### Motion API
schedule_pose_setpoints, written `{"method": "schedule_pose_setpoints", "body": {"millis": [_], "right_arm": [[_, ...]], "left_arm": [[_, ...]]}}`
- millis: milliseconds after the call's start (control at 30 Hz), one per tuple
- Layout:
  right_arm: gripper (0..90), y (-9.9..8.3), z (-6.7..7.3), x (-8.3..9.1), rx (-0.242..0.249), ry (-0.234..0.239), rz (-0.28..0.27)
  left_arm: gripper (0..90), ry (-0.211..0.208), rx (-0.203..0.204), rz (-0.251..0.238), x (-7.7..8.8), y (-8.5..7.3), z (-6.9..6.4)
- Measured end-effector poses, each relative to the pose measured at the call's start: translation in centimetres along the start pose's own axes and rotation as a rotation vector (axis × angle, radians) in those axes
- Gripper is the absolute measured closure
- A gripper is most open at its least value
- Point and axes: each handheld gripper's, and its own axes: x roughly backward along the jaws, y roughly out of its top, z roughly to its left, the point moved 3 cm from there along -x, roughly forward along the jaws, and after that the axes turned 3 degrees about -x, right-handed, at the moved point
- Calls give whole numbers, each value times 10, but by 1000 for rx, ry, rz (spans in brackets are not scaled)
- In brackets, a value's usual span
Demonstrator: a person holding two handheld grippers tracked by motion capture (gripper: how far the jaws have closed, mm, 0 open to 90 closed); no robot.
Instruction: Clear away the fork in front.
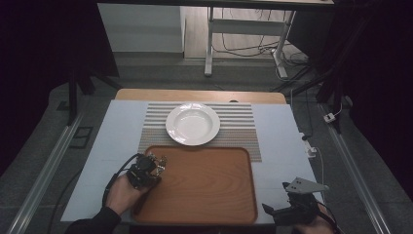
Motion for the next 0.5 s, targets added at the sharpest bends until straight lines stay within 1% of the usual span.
{"method": "schedule_pose_setpoints", "body": {"millis": [333, 400, 500], "right_arm": [[7, 0, 0, 0, -2, 1, 2], [7, 0, 0, 0, -2, 2, 2], [8, 0, 0, 0, -2, 0, 3]], "left_arm": [[866, 14, 61, 3, 5, -8, 19], [863, 6, 67, 1, 5, -8, 21], [820, 11, 54, -2, 6, -8, 19]]}}
